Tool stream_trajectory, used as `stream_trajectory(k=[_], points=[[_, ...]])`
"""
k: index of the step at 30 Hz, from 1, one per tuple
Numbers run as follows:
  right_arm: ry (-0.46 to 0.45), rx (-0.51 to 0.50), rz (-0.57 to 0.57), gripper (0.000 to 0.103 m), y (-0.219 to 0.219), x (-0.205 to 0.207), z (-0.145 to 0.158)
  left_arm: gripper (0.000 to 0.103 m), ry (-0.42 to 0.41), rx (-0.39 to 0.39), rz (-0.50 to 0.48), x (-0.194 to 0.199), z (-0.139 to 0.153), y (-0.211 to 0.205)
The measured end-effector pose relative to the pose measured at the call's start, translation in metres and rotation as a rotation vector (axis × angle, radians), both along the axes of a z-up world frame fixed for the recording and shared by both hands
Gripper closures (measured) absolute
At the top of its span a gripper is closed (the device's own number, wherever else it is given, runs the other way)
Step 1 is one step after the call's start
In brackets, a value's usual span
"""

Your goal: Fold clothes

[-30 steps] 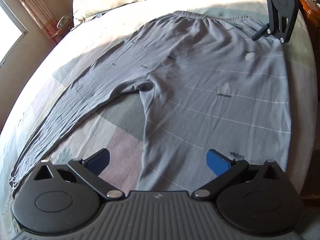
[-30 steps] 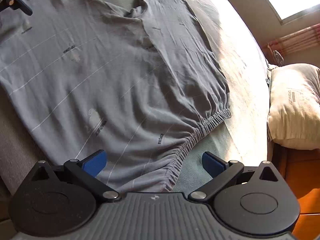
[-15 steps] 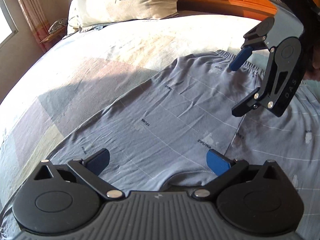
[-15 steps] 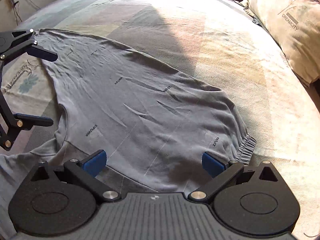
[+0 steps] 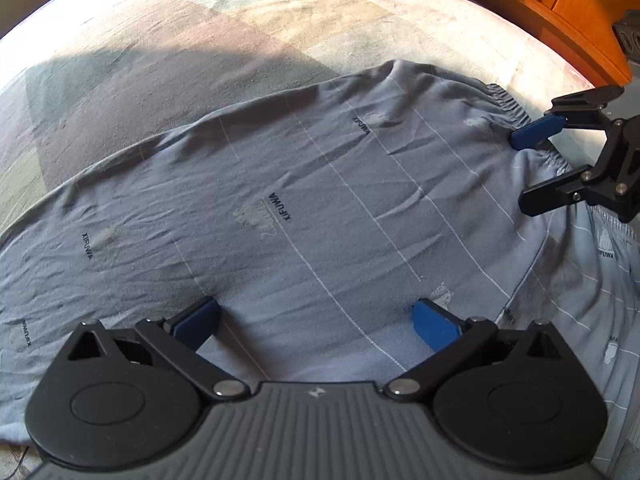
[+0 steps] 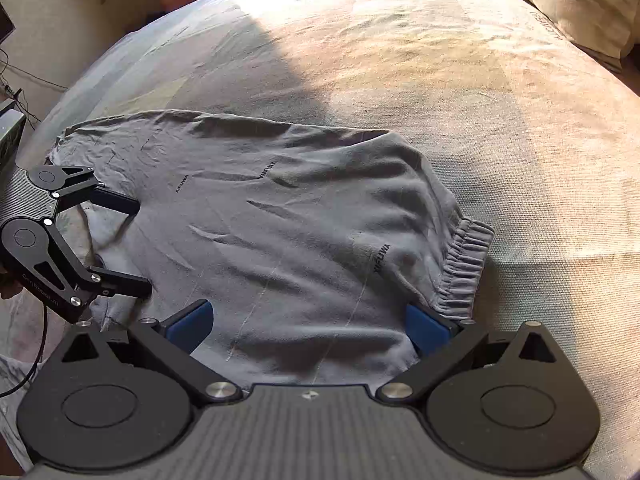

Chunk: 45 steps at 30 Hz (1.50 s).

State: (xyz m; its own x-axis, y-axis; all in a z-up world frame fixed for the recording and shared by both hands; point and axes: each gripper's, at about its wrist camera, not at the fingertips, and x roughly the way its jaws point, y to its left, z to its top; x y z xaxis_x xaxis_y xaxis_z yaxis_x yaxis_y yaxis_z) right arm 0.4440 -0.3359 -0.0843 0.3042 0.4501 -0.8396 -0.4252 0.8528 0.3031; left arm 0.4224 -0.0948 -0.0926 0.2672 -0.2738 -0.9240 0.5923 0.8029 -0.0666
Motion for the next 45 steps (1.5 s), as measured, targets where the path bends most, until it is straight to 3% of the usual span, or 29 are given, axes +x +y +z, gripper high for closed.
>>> stream_trajectory(k=[4, 7, 14, 24, 37, 41, 45], points=[[0.039, 0.058, 0.011, 0.000, -0.005, 0.016, 0.010, 0.001, 0.026, 0.033, -0.036, 0.003, -0.001, -0.005], [0.008, 0.066, 0.024, 0.000, -0.013, 0.028, 0.023, 0.000, 0.024, 0.032, -0.037, 0.001, -0.001, -0.004], [-0.020, -0.039, 0.113, 0.000, -0.025, 0.071, 0.016, 0.000, -0.001, 0.031, -0.027, -0.006, -0.003, -0.003], [0.018, -0.020, -0.011, 0.000, -0.029, 0.090, 0.000, 0.000, -0.025, 0.027, -0.021, -0.011, -0.001, -0.003], [0.114, 0.064, -0.070, 0.000, -0.037, 0.086, 0.007, 0.000, -0.050, 0.024, 0.001, -0.016, -0.004, 0.000], [0.077, 0.046, -0.093, 0.000, -0.040, 0.082, 0.013, 0.000, -0.058, 0.021, 0.014, -0.018, -0.004, 0.000], [0.079, 0.096, -0.163, 0.000, -0.047, 0.081, 0.012, 0.000, -0.063, 0.019, 0.030, -0.020, -0.005, 0.001]])
